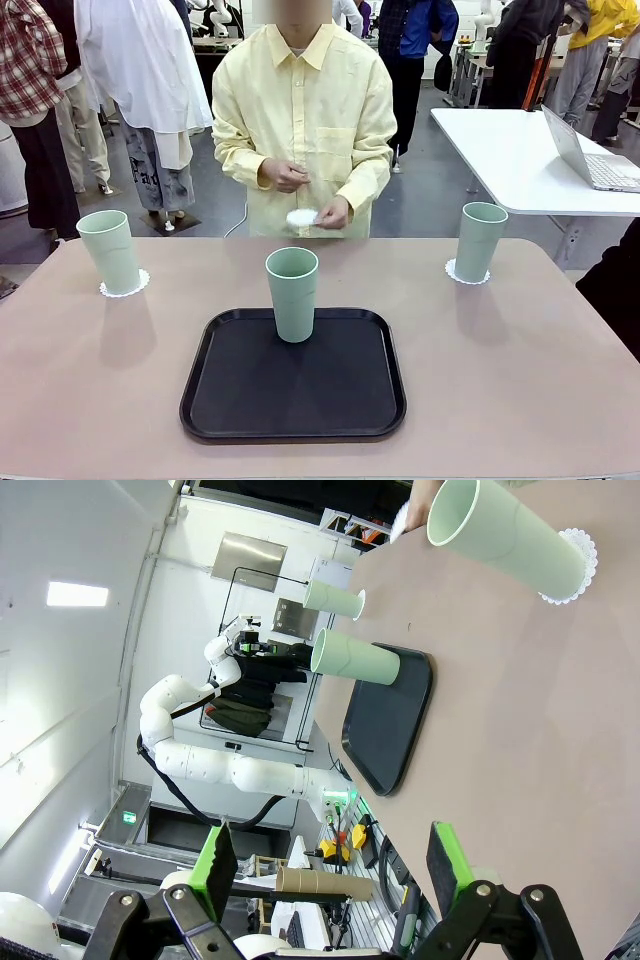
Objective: Place coasters on the table and set cups on them.
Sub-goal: Take one Reusable plastic cup from the Flat Tray and place it on a coaster set by the human.
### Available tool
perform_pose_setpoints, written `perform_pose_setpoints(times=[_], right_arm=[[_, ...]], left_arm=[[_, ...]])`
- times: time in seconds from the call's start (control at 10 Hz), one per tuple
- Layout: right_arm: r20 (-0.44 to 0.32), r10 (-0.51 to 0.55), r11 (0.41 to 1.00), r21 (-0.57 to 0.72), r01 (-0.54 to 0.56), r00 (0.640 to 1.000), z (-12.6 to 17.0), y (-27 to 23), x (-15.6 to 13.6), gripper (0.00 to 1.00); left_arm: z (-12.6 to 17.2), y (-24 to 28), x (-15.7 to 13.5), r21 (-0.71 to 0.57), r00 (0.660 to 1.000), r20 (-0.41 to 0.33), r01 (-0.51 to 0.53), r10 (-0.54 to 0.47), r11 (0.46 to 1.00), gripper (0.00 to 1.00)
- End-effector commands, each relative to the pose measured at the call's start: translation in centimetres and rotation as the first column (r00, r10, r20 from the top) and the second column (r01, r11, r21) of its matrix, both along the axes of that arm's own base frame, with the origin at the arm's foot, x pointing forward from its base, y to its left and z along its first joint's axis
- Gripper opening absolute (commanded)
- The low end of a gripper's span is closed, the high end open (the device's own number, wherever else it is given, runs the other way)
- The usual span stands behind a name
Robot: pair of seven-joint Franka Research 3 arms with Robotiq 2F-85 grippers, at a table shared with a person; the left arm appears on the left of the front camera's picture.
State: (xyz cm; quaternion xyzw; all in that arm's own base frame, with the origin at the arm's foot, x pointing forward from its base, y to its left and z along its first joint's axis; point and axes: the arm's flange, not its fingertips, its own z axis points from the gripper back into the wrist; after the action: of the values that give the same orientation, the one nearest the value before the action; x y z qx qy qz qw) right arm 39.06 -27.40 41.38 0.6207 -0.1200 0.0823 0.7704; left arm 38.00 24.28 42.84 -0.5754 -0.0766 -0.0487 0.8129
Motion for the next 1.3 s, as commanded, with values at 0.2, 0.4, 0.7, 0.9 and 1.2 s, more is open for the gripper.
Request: perform_pose_setpoints(times=[0.2, 0.4, 0.7, 0.9, 1.2], right_arm=[[-0.003, -0.001, 1.000, 0.000, 0.001, 1.000, 0.04, 0.03, 0.01, 1.00], [-0.003, -0.001, 1.000, 0.000, 0.001, 1.000, 0.04, 0.03, 0.01, 1.00], [-0.003, -0.001, 1.000, 0.000, 0.001, 1.000, 0.04, 0.03, 0.01, 1.00], [-0.003, -0.001, 1.000, 0.000, 0.001, 1.000, 0.04, 0.03, 0.01, 1.00], [-0.003, -0.001, 1.000, 0.000, 0.001, 1.000, 0.04, 0.03, 0.01, 1.00]], left_arm=[[0.04, 0.14, -0.05, 0.002, 1.000, -0.003, -0.005, 0.005, 1.000, 1.00], [0.04, 0.14, -0.05, 0.002, 1.000, -0.003, -0.005, 0.005, 1.000, 1.00], [0.04, 0.14, -0.05, 0.002, 1.000, -0.003, -0.005, 0.005, 1.000, 1.00], [0.04, 0.14, -0.05, 0.002, 1.000, -0.003, -0.005, 0.005, 1.000, 1.00], [0.04, 0.14, -0.05, 0.002, 1.000, -0.003, -0.005, 0.005, 1.000, 1.00]])
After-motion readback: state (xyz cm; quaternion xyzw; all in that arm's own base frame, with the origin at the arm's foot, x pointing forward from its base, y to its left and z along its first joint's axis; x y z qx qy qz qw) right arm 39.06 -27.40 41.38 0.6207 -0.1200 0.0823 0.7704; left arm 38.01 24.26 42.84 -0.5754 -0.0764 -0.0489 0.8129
